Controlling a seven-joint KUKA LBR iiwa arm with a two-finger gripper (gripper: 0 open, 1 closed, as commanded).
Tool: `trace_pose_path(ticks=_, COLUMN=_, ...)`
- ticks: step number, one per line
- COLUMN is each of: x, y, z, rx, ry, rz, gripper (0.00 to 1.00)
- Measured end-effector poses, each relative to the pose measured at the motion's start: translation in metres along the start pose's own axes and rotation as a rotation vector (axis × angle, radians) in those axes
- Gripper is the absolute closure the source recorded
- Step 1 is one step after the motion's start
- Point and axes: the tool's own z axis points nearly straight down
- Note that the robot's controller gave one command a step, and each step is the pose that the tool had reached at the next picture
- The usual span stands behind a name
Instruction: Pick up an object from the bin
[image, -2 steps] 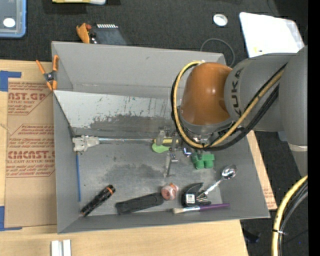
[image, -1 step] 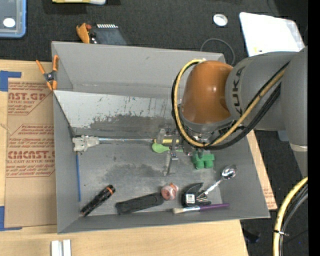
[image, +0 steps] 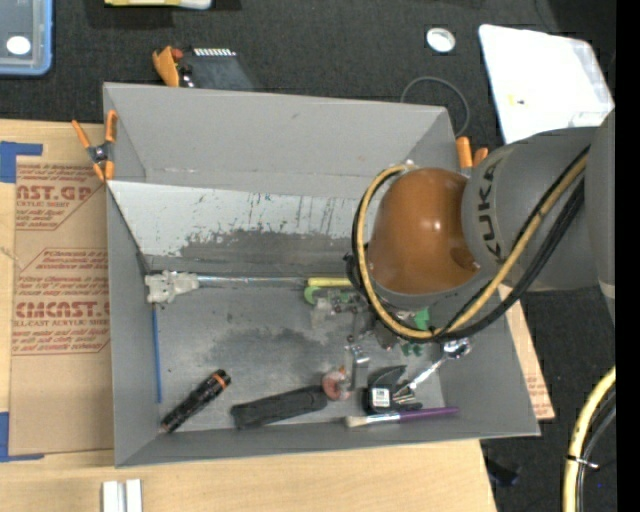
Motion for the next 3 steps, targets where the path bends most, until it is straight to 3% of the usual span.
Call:
trace_pose_path(ticks=2, x=0.031, y=0.002, z=0.012, rx=0.0, ry=0.003, rz=-0.111, gripper=0.0)
trace_pose_path(ticks=3, x=0.01, y=0.088, z=0.048, rx=0.001, ry=-0.003, rz=-0.354, gripper=0.0)
